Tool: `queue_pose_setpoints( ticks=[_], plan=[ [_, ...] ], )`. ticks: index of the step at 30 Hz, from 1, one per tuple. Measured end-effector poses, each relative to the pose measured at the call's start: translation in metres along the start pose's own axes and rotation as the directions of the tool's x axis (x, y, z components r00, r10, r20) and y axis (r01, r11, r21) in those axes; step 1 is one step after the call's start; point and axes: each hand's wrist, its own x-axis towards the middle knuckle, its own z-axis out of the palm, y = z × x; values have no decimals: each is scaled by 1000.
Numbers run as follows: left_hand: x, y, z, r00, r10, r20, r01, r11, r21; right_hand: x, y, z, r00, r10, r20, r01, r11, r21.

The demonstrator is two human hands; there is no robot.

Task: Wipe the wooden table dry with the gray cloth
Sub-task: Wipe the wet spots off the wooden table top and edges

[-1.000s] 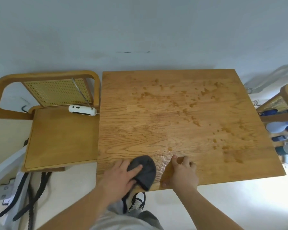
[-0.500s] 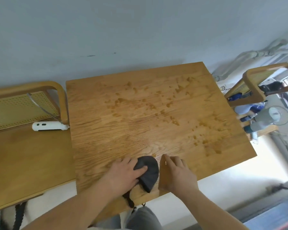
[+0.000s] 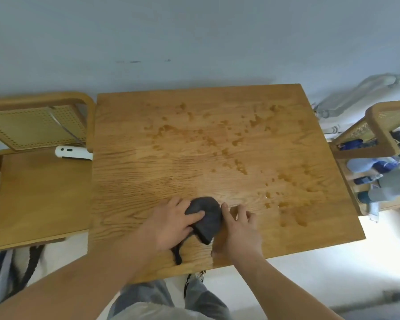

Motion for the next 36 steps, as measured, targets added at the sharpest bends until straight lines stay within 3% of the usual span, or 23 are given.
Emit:
queue_pose_setpoints(
  ticks=[1,3,5,7,9,11,12,14,16,18,20,22,24,25,27,29,31,33,36],
  plan=[
    [2,-3,1,988,-150,-44,145,985,-94,1,0,-1,1000,-2,7,2,1000,0],
    [4,4,6,866,-491,-91,445,841,-308,2,-1,0,1000,-4,21,4,1000,-6],
    [-2,30,15,795,-603,-70,546,761,-350,1,-1,1,999,-4,34,4,1000,-9],
    [-17,61,23,878,-477,-36,440,836,-326,2,1,1,999,-18,37,19,1000,-13],
    [-34,70,28,980,-196,5,192,952,-239,2,1,1,999,-28,31,29,999,-40],
    [-40,49,32,999,-36,10,37,989,-141,3,0,0,999,-31,36,33,998,-59],
    [-40,36,33,998,-59,-11,58,992,-115,3,-1,0,998,-29,47,32,998,-53],
    [-37,19,33,951,-303,-58,287,940,-185,3,-1,-2,997,-22,68,26,998,-50],
    [-32,25,32,807,-589,-42,548,773,-321,2,-1,-3,997,-17,78,22,998,-61],
    [-31,49,31,721,-693,-21,638,675,-369,2,-1,-3,997,-16,76,22,997,-71],
    [-38,74,35,817,-576,-19,530,764,-369,1,-1,-4,997,-22,75,27,997,-75],
    [-51,79,39,961,-277,-20,260,920,-293,2,1,-4,997,-26,73,31,997,-71],
    [-56,55,43,994,-103,-27,94,972,-214,3,2,-4,997,-33,69,38,997,-63],
    [-56,38,44,991,-125,-53,112,973,-201,3,3,-4,997,-38,71,42,997,-57],
    [-57,12,43,935,-351,-55,323,904,-279,1,3,-4,996,-41,74,44,998,-50],
    [-56,4,44,780,-626,-7,563,707,-429,-1,1,-3,996,-24,80,27,999,-39],
    [-54,20,42,671,-742,-3,663,601,-447,-1,-7,-5,997,-9,78,12,999,-39],
    [-59,42,40,727,-686,-11,622,665,-413,4,-20,-10,996,-44,72,48,998,-43],
    [-78,37,38,938,-340,-59,314,911,-267,19,-45,-22,983,-168,80,168,986,-1]
  ],
)
